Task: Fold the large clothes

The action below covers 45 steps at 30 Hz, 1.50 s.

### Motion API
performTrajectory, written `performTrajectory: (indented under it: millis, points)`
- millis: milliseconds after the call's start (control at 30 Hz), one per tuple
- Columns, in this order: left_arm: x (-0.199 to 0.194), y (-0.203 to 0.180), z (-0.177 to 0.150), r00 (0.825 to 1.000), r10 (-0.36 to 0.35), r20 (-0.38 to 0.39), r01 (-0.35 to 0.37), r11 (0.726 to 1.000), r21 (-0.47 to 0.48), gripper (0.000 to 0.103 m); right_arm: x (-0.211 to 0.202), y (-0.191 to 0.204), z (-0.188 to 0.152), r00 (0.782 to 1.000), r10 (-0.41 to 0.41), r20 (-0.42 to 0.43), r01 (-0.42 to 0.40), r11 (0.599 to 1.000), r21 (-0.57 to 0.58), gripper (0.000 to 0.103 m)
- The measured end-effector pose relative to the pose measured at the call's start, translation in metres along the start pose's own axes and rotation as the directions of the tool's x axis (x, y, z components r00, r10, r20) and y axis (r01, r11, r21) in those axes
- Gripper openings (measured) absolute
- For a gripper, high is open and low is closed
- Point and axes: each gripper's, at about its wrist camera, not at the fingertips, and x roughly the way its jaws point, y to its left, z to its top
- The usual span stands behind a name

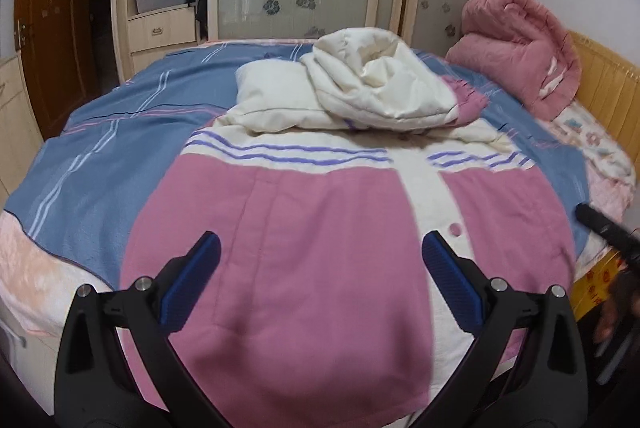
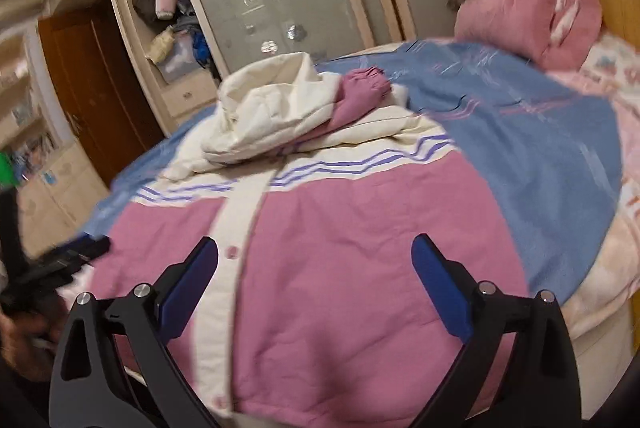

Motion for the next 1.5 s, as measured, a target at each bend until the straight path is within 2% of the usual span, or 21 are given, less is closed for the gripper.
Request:
performTrajectory:
  millis: [67,133,200,267,367,533,1500]
  points:
    - [0.001,-0.005,-0.002,1.0,0.024,0.011,-0.024,1.0,0.015,0.101,0.007,-0.001,-0.002,1.0,-0.011,-0.001,0.011,1.0,0.001,0.098]
    - [0.0,-0.007,-0.003,1.0,0.006,0.028,-0.007,1.0,0.016,0.101,0.01,0.0,-0.001,1.0,-0.014,-0.007,0.014,1.0,0.003,0.098]
    - [0.002,-0.009,-0.006,0.998,0.024,0.051,-0.025,0.999,0.03,0.101,0.01,0.003,0.0,1.0,-0.003,0.018,0.003,1.0,-0.005,0.098]
    - [0.01,-0.012,-0.007,0.999,0.048,0.019,-0.049,0.997,0.057,0.101,0.01,0.005,-0.001,1.0,-0.004,0.029,0.005,1.0,-0.024,0.098]
    - [0.014,-0.008,-0.008,0.998,0.053,0.022,-0.054,0.997,0.052,0.101,0.013,0.007,-0.001,1.0,-0.003,0.021,0.003,0.999,-0.033,0.098]
    - [0.014,-0.002,-0.008,0.999,0.051,0.019,-0.052,0.998,0.024,0.101,0.013,0.011,-0.002,1.0,-0.001,0.029,0.002,0.999,-0.045,0.098]
    - [0.015,-0.007,-0.007,0.999,0.035,0.026,-0.036,0.999,0.03,0.101,0.023,0.018,-0.004,1.0,-0.004,0.01,0.004,0.998,-0.066,0.098]
